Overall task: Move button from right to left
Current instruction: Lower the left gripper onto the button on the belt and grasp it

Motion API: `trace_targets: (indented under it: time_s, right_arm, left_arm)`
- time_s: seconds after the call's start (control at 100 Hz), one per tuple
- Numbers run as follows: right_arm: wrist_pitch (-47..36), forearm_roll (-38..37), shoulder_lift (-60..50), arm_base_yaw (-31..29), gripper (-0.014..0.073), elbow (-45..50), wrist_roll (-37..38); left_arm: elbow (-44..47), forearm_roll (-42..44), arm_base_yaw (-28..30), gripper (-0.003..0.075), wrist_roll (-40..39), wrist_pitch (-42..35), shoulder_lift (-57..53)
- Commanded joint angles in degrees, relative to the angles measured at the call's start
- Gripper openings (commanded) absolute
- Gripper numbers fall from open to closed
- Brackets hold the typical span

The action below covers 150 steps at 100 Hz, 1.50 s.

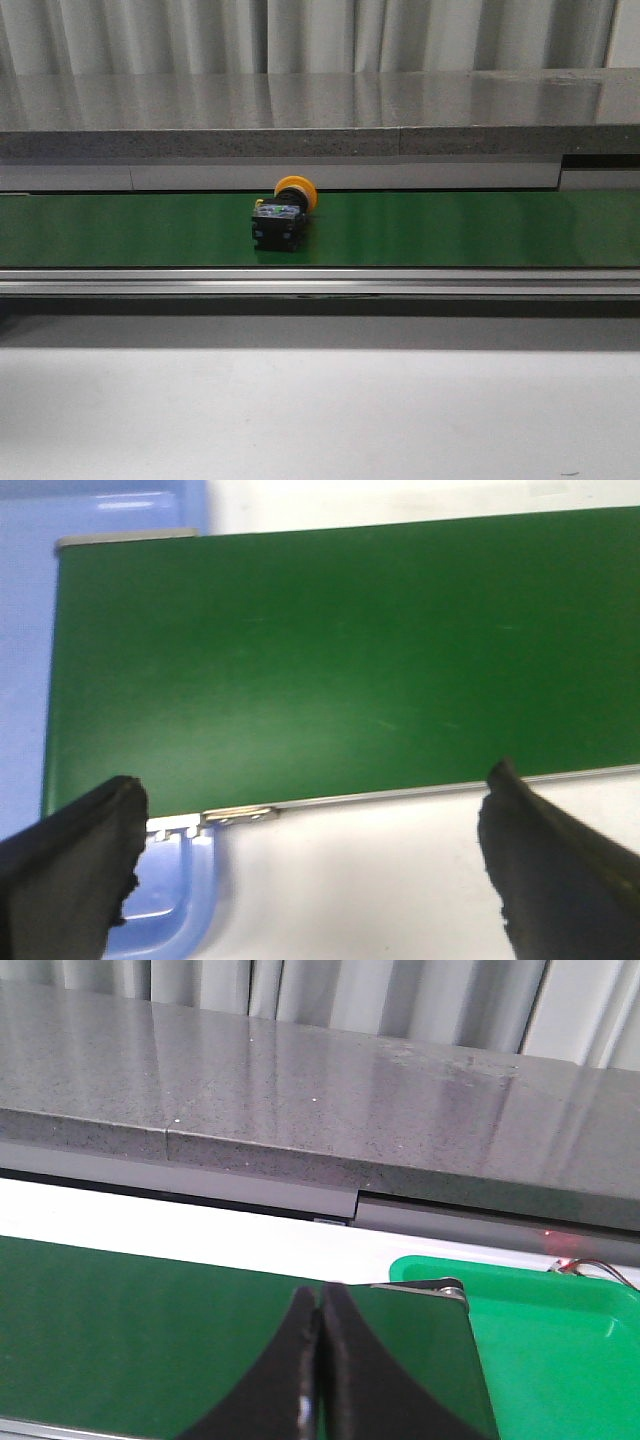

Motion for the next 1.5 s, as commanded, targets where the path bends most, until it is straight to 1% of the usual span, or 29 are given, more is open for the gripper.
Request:
trace_targets:
  time_s: [0.0,0.36,0.63,0.71,0.8,1.14,1.37,1.44,1.49]
  right_arm:
    - [-4.3,-0.5,0.1,0.0,-0.0068,-1.6,-0.5]
    - [-4.3,-0.5,0.1,0.0,-0.0068,-1.6,-0.5]
    - [-4.3,-0.5,0.1,0.0,-0.0068,-1.6,-0.5]
    - [-4.3,-0.5,0.1,0.0,-0.0068,-1.6,-0.5]
    - [-4.3,-0.5,0.1,0.0,-0.0068,-1.6,-0.5]
    - [-4.3,-0.5,0.1,0.0,-0.0068,-1.6,-0.5]
    - [-4.3,-0.5,0.1,0.0,-0.0068,-1.6,-0.5]
    - [-4.3,-0.5,0.1,0.0,-0.0068,-1.6,-0.5]
    - [-4.3,-0.5,0.1,0.0,-0.0068,-1.6,-0.5]
  left_arm:
    - [-3.5,-2.1,-2.5,0.0636,0.1,-2.6,0.7]
    - [-12.8,-2.9,-12.0,0.0636,0.1,-2.6,13.2]
    - [-18.8,-3.1,-15.5,0.0639,0.1,-2.0,20.4]
    - [-19.9,-3.1,-16.5,0.0663,0.1,-1.8,21.9]
    - [-20.6,-3.1,-17.1,0.0683,0.1,-1.6,23.3]
    - [-20.7,-2.7,-17.1,0.0683,0.0,-1.6,27.4]
    - [-20.7,0.2,-17.1,0.0683,-0.3,-2.0,30.0]
    - [-20.7,0.3,-17.1,0.0667,-0.3,-2.0,30.8]
    - [-20.7,0.3,-17.1,0.064,-0.4,-1.9,31.2]
